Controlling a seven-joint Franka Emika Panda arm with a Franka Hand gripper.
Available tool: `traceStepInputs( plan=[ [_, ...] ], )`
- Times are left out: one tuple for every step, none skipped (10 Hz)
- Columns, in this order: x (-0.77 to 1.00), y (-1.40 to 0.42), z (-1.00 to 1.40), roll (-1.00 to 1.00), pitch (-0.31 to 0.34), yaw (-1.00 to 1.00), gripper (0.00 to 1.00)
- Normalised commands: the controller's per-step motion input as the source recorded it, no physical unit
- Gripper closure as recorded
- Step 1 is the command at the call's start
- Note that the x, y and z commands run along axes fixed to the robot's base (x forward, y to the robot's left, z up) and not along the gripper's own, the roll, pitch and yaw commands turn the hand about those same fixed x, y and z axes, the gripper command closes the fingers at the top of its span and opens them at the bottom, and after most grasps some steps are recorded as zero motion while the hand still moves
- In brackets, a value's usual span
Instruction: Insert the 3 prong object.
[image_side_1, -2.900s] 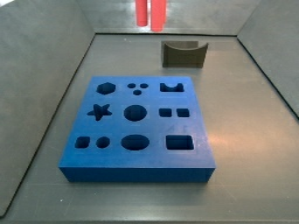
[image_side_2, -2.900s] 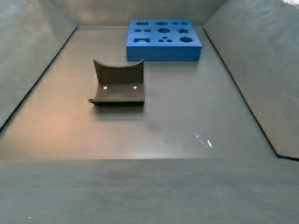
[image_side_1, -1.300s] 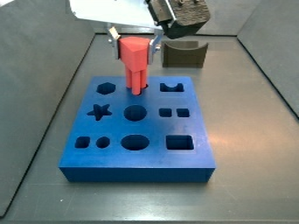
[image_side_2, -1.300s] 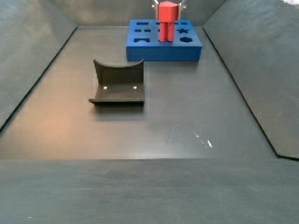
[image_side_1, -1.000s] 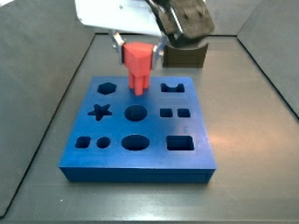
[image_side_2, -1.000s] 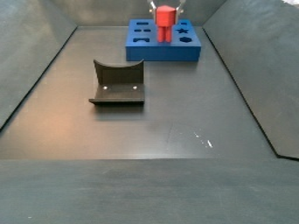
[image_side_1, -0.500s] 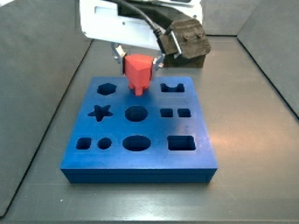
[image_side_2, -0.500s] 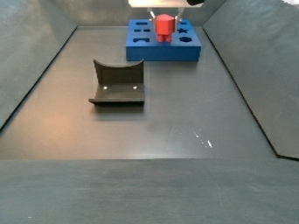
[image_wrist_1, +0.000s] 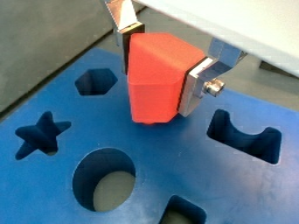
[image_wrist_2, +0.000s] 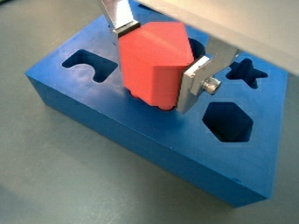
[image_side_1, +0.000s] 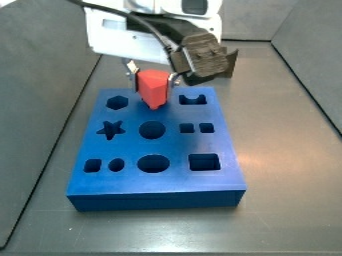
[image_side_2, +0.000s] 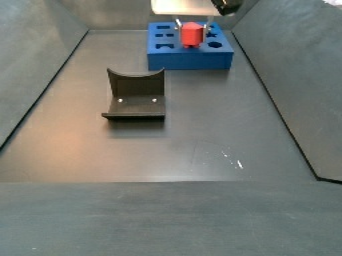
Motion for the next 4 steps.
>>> traceStepInputs(
  plan=[
    [-0.29, 0.0, -0.47, 0.0, -0.394, 0.0, 1.0],
    [-0.26, 0.0, -0.45, 0.14, -0.331, 0.0, 1.0],
    [0.0, 0.0, 0.0, 0.0, -0.077, 0.0, 1.0],
    [0.0, 0.0, 0.0, 0.0, 0.0, 0.0, 1.0]
  ],
)
